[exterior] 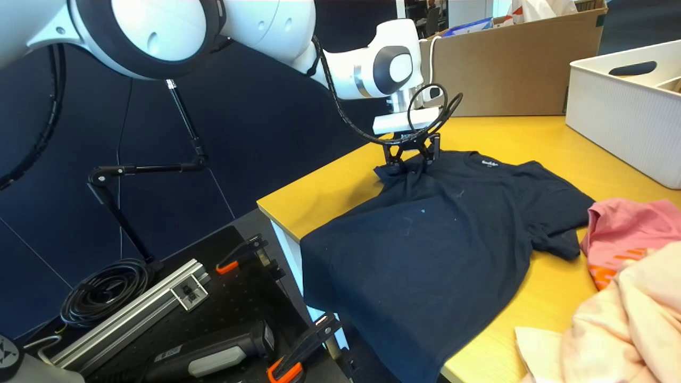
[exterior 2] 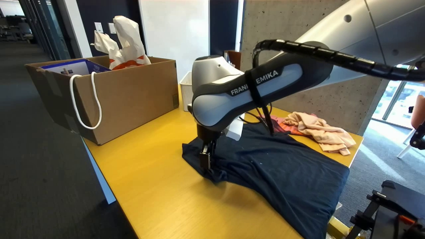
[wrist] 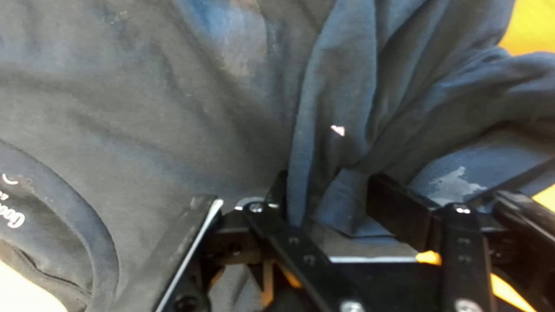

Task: Fold the black shirt multiple times

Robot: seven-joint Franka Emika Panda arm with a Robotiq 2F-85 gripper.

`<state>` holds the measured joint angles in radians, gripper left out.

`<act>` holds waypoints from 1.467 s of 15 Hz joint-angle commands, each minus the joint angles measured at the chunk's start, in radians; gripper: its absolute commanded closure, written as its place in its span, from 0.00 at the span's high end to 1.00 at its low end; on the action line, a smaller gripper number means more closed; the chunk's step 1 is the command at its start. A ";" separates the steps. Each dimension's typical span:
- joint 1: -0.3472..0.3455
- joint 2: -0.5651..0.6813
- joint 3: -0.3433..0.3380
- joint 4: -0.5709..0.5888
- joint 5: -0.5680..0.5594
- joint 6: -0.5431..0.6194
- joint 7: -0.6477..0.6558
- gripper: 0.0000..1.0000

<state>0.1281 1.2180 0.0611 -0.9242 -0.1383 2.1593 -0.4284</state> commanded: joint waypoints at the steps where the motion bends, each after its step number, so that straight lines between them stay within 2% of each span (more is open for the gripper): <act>1: 0.025 0.019 0.034 0.050 0.002 -0.008 -0.002 0.19; 4: 0.066 -0.025 0.057 0.030 0.012 0.006 -0.006 0.00; 7: 0.102 -0.065 0.086 0.033 0.014 0.009 0.002 0.01; 10: 0.107 -0.108 0.092 0.022 0.018 0.016 0.017 0.01; 12: 0.092 -0.164 0.088 -0.022 0.023 0.020 0.038 0.01; 16: 0.037 -0.332 0.081 -0.192 0.032 0.026 0.105 0.01; 22: -0.116 -0.453 0.058 -0.396 0.082 0.076 0.109 0.01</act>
<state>0.0824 0.8456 0.1312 -1.1711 -0.0998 2.1682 -0.3184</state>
